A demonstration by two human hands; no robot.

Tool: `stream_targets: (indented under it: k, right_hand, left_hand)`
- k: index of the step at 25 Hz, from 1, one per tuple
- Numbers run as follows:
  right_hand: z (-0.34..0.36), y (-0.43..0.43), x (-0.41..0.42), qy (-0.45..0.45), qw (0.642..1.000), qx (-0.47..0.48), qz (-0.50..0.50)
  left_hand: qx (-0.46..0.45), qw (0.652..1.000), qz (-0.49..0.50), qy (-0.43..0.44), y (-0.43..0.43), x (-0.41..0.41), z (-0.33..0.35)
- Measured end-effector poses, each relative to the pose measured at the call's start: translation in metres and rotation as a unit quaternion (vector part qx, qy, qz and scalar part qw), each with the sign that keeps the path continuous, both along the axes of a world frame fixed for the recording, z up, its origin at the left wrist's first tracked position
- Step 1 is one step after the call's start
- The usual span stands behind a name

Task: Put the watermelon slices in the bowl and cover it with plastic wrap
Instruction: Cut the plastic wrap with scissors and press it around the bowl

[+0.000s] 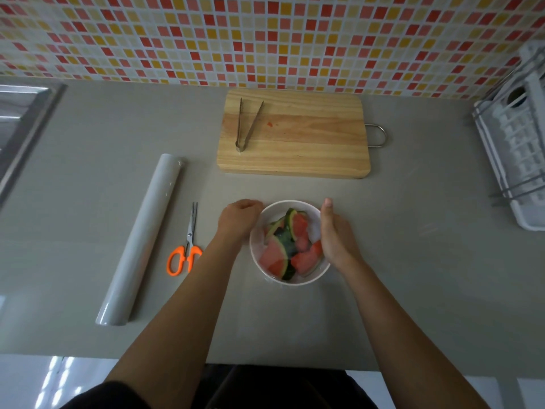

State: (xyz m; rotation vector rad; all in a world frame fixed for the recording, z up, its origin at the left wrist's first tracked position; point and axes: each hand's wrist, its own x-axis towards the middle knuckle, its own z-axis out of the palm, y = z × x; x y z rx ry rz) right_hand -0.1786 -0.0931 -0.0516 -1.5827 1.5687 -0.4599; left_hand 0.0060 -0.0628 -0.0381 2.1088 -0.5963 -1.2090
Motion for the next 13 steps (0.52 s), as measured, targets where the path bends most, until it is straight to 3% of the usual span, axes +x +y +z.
stream_targets:
  k: [2,5,7,10,13]
  right_hand:
    - [0.001,0.0,0.0,0.003,1.0,-0.007,0.006]
    - [0.0,0.0,0.0,0.007,1.0,-0.005,0.008]
    - [0.001,0.0,0.001,0.011,1.0,-0.01,0.01]
    - [0.001,0.0,0.001,0.015,0.999,-0.023,0.015]
    - [0.001,0.0,0.002,0.015,0.999,-0.026,0.012]
  left_hand:
    - [0.022,0.999,-0.023,0.007,-0.002,0.01,0.001]
    - [-0.01,0.977,-0.035,-0.211,0.004,0.018,0.005]
    - [-0.121,0.953,-0.003,-0.276,0.018,0.021,0.007]
    - [-0.302,0.939,-0.106,-0.124,0.041,0.006,0.009]
    - [-0.279,0.94,-0.187,-0.062,0.048,-0.015,-0.002]
